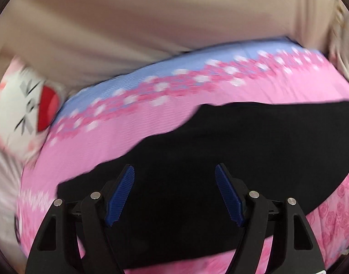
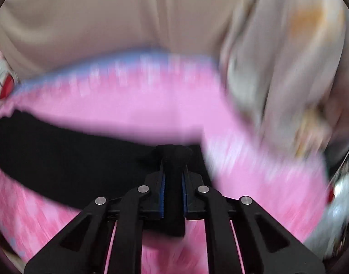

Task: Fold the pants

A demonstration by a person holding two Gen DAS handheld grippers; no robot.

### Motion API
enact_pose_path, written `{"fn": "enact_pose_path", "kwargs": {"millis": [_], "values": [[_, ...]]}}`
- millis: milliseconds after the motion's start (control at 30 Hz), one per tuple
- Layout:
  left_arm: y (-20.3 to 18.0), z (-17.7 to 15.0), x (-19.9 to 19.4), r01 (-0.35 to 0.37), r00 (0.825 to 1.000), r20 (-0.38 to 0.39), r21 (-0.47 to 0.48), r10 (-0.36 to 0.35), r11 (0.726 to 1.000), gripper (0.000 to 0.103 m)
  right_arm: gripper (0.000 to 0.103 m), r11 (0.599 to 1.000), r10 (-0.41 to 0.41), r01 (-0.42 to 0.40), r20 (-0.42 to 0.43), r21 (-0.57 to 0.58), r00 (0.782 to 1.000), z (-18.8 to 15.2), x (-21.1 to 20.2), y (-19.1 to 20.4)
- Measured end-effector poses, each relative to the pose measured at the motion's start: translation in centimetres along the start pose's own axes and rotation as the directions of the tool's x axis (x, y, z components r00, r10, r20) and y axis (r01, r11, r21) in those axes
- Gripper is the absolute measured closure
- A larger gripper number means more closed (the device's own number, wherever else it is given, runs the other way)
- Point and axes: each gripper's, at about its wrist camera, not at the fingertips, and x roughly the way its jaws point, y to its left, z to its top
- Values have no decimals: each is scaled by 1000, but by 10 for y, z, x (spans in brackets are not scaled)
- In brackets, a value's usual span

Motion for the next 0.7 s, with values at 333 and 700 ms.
{"fn": "enact_pose_path", "kwargs": {"millis": [333, 700], "values": [[-28, -15, 45, -45, 994, -104, 11, 45, 999, 32, 38, 975, -221, 213, -258, -58, 941, -89, 43, -42], [9, -6, 47, -134, 987, -101, -98, 124, 986, 31, 60, 984, -40, 88, -291, 153, 956, -64, 103, -35]]}}
